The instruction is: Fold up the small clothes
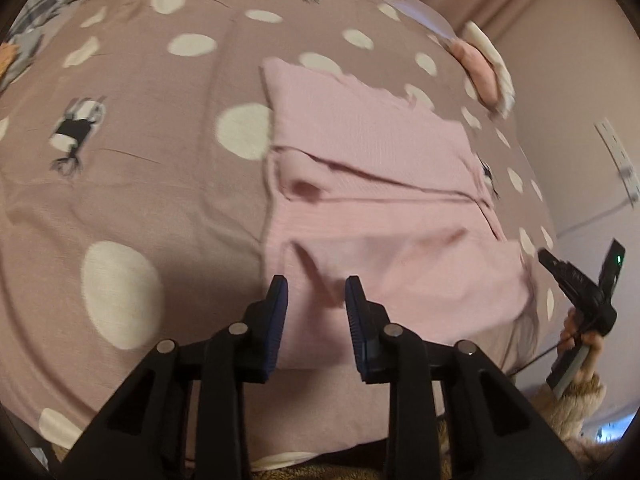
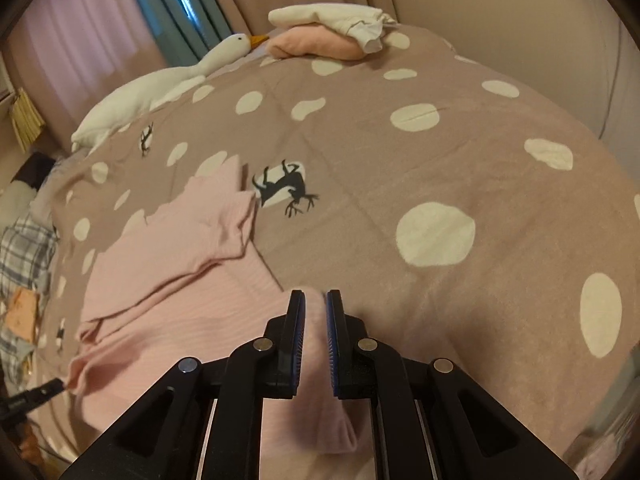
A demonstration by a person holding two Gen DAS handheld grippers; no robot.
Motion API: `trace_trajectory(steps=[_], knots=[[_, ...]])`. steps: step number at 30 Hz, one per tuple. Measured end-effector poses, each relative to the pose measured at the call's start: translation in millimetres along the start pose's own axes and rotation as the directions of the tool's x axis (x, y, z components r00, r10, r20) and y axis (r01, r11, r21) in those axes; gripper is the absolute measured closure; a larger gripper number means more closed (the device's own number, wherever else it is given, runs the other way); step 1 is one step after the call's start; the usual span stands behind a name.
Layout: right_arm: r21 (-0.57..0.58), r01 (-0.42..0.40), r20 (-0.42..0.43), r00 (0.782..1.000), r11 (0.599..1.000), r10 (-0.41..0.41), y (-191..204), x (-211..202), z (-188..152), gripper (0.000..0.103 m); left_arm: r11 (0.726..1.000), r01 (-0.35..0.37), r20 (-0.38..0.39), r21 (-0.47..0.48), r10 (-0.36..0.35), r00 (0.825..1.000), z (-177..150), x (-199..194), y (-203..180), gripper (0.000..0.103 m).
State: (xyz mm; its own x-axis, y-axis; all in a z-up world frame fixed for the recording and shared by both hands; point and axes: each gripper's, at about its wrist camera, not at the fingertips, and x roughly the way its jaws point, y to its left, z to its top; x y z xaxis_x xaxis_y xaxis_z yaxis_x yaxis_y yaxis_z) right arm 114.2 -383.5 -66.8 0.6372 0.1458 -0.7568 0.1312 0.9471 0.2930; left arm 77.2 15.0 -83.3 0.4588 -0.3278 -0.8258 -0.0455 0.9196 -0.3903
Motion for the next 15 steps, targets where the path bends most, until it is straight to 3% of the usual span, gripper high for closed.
trace_trajectory(steps=[4,6,8,9,15], knots=[[-0.017,0.012,-0.034,0.999,1.000,-0.013,-1.6,3.1,-3.9,0.095,1.000,-0.004,-0.046,0.027,0.005,0.999,2.0,25.9,-10.2,0.075],[-0.016,0.013,-0.046,0.999,1.000,-0.014,-3.4,3.9,-6.4,0.089,0.999,-0.017,-0.037,0.030,0.019,0.999,8.2,38.0,-10.9,0.075],[-0.007,0.010,-0.062,0.998,1.000,-0.010,-4.8,5.2,-7.8,0.061,1.000,-0.027,-0.027,0.010,0.027,0.999,17.3,46.4,-8.7,0.075],[-0.005,0.006,-0.062,0.998,1.000,-0.007,-5.2,4.6,-8.6,0.057,1.000,-0.029,-0.017,0.002,0.029,0.999,21.2,47.6,-7.9,0.075],[-0.040,-0.018,-0.081,0.997,0.999,0.015,0.1,10.8,-10.4,0.056,0.997,-0.062,0.030,-0.053,0.063,0.998,46.3,42.7,2.4,0.072]])
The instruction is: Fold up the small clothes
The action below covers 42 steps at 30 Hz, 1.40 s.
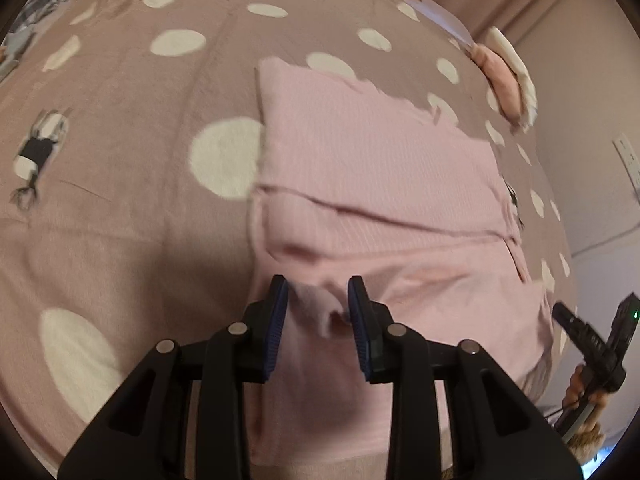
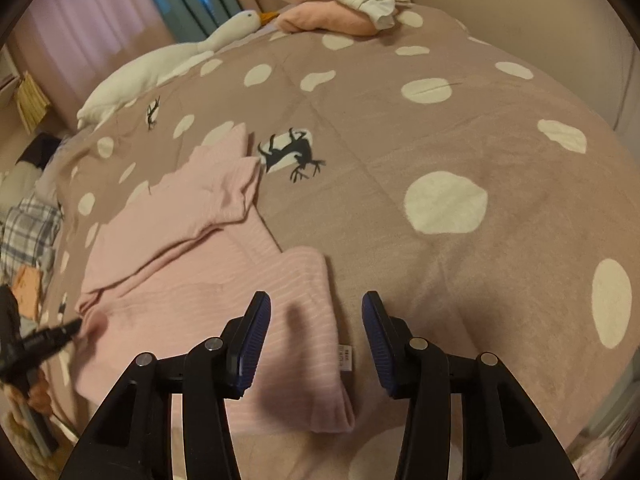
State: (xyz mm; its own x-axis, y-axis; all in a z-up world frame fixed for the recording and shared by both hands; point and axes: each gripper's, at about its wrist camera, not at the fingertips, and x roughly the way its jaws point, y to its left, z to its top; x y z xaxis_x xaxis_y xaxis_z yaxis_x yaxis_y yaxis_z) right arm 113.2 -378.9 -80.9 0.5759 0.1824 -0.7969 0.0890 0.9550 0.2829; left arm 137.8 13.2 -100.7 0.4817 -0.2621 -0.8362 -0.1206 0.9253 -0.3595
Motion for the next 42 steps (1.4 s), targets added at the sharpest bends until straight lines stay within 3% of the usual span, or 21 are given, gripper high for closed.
trace_trajectory(steps=[3,9,17,22,23,27,32,37,42], knots=[[-0.014,0.006,-0.024,1.000,1.000,-0.006,2.2,9.6,0.1,0.056,1.000,0.001,0.028,-0.014,0.000,1.000,2.4,-16.6,6.4,0.066],[-0.021,0.002,-0.045,0.999,1.000,-0.003,5.4,19.9,0.4,0.056,1.000,0.018,0.005,0.019,-0.018,1.000,-17.2,-36.2,10.7,0.057],[-0.023,-0.018,-0.056,0.998,1.000,0.017,6.5,29.7,1.2,0.056,0.994,-0.043,0.005,0.102,0.043,0.999,-20.2,-10.1,-2.9,0.052],[-0.029,-0.037,-0.048,0.998,0.999,0.035,8.7,30.8,0.6,0.076,0.987,-0.055,0.021,0.152,0.053,0.998,-2.6,15.0,-11.4,0.052],[-0.034,-0.037,-0.045,0.998,0.999,0.035,9.6,30.5,0.5,0.085,0.986,-0.061,0.021,0.154,0.058,0.998,-0.4,18.0,-11.5,0.054],[-0.048,-0.033,-0.030,0.999,0.998,0.031,13.5,26.7,0.0,0.092,0.987,-0.064,0.016,0.150,0.062,0.998,2.1,26.1,-8.9,0.060],[-0.050,-0.033,-0.011,0.999,0.998,0.033,17.6,20.3,1.0,0.094,0.986,-0.078,0.049,0.149,0.072,0.996,-4.6,16.1,-12.3,0.091],[-0.067,-0.046,0.036,0.998,0.997,0.049,25.5,2.6,1.7,0.094,0.996,-0.047,0.090,0.077,0.040,0.995,-8.3,-8.3,-14.7,0.094],[-0.089,-0.067,0.083,0.994,0.994,0.075,32.3,-15.9,2.9,0.095,0.998,-0.022,0.138,0.062,0.013,0.990,-16.9,-33.8,-21.0,0.095]])
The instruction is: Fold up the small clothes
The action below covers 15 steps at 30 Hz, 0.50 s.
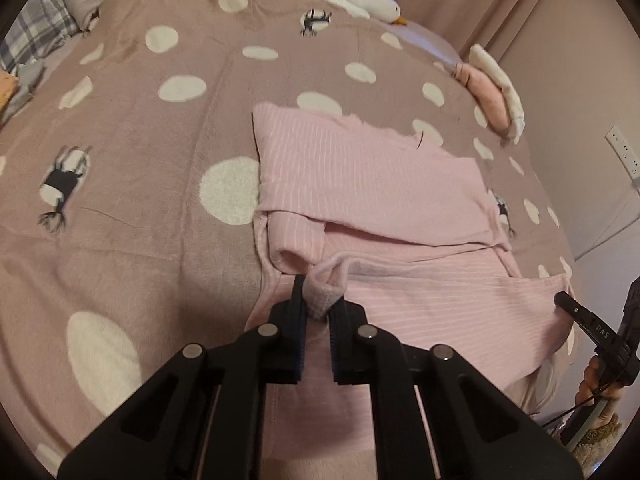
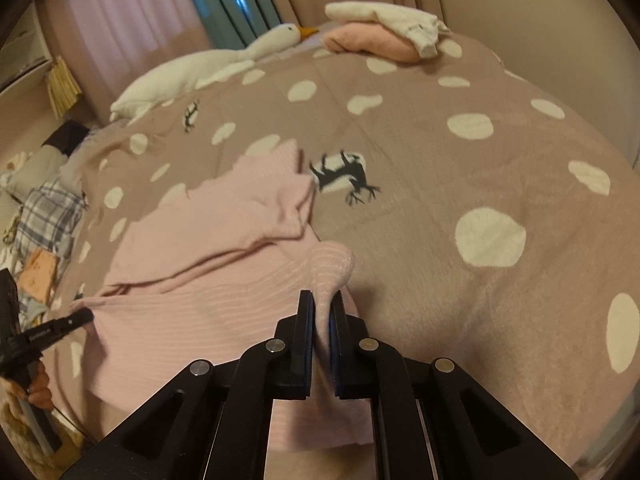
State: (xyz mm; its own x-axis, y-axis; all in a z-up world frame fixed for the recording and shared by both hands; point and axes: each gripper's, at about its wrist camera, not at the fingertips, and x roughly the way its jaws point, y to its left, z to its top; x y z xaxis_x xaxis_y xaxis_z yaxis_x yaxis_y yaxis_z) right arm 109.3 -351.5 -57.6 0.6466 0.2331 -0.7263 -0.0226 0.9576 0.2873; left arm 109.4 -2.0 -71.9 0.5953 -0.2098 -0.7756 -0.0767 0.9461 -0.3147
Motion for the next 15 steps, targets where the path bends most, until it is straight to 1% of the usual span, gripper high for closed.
trace_trajectory(steps=[5,9,15], knots=[[-0.003,-0.017,0.040,0.999,1.000,0.017,6.8,-12.9,3.2,0.095,0.999,0.047,0.072,-0.025,-0.045,0.996,0.4,-31.6,-3.6,0.095],[-0.017,-0.026,0.080,0.996,1.000,0.027,13.2,-25.2,9.0,0.095,0.997,0.071,0.130,-0.027,-0.067,0.989,1.6,-55.1,-6.6,0.095],[-0.050,-0.032,0.141,0.989,0.998,0.039,24.1,-42.2,21.2,0.095,0.995,0.094,0.190,-0.044,-0.084,0.978,4.8,-78.6,-4.7,0.095]])
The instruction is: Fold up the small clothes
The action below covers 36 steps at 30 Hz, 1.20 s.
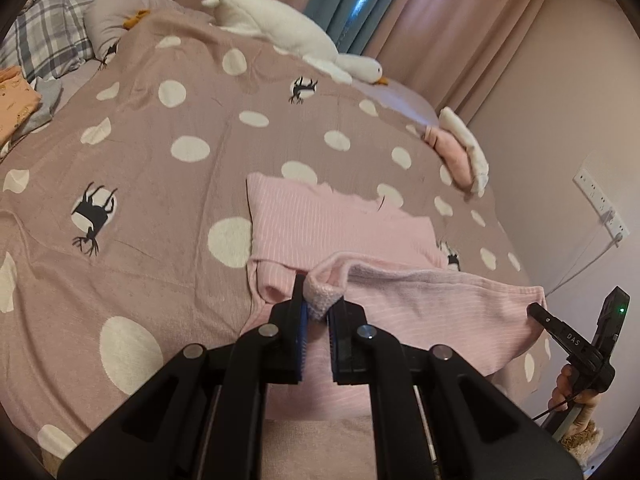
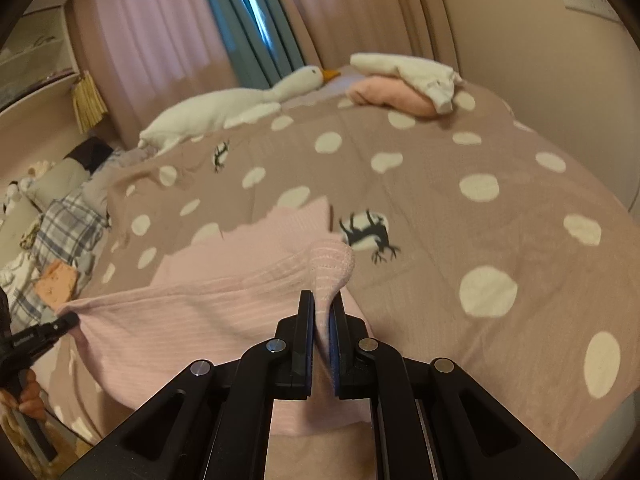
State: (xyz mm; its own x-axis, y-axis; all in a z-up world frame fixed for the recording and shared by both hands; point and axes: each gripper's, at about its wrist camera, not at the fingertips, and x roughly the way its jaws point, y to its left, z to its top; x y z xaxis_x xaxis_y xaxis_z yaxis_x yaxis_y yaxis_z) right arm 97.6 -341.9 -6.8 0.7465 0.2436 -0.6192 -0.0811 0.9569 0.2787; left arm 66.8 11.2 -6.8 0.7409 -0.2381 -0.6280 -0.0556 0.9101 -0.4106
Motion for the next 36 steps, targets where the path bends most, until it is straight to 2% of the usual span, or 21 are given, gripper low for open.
trace_trajectory(steps=[9,18,31,36], knots=[[-0.047,-0.026,0.078,0.997,0.999,0.030,15.4,-13.6,20.6,0.095,1.000,0.022,0.081,-0.003,-0.022,0.996,12.6,-24.5,-2.4,0.095],[-0.090,-0.045,0.142,0.988,0.995,0.057,31.3,-11.0,48.8,0.095,0.999,0.033,0.142,-0.012,-0.031,0.989,36.5,-29.7,-0.5,0.095],[-0.068,-0.049,0.145,0.988,0.997,0.058,35.4,22.4,86.3,0.095,0.999,0.047,0.149,-0.020,-0.044,0.988,88.0,1.7,3.4,0.095],[-0.072,-0.039,0.127,0.991,0.997,0.048,39.2,43.4,102.9,0.095,0.999,0.032,0.138,-0.040,-0.026,0.990,107.6,23.3,9.6,0.095]])
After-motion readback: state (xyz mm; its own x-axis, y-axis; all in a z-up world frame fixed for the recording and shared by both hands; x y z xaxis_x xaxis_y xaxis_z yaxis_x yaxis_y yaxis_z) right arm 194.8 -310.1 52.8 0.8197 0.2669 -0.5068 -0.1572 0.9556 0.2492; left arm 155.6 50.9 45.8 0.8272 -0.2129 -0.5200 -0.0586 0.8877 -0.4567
